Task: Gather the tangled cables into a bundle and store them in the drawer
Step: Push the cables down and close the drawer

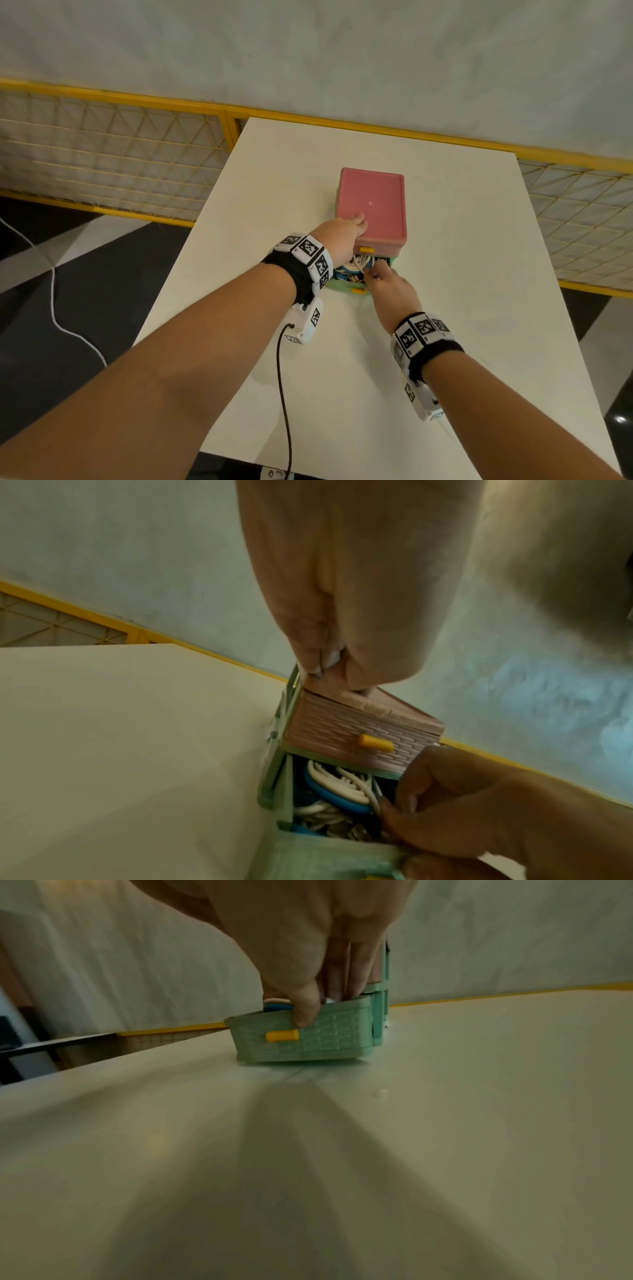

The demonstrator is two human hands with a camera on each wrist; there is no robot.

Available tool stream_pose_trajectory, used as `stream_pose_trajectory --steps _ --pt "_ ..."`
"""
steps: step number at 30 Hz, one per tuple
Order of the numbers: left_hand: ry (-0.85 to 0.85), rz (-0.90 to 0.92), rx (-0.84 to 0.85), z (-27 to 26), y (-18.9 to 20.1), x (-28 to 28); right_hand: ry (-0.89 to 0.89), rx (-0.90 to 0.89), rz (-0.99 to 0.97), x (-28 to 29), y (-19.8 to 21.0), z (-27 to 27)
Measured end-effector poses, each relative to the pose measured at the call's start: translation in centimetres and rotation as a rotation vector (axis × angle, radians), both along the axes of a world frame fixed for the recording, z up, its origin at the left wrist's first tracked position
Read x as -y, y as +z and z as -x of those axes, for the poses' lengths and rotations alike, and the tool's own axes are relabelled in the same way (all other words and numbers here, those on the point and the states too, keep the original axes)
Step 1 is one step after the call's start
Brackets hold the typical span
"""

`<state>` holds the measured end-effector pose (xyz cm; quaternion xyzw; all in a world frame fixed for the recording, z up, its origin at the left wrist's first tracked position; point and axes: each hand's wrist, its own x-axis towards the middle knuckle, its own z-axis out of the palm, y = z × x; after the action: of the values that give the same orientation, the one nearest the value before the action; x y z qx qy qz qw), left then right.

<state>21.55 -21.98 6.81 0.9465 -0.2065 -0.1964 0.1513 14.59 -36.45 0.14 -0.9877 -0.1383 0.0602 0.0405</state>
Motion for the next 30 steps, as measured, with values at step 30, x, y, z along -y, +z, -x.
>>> stream_pose_trajectory --steps 30 --pt "-0.042 -0.066 0.004 0.4 0.3 0.0 -0.044 0.078 -0.051 -1.3 -1.7 0.1"
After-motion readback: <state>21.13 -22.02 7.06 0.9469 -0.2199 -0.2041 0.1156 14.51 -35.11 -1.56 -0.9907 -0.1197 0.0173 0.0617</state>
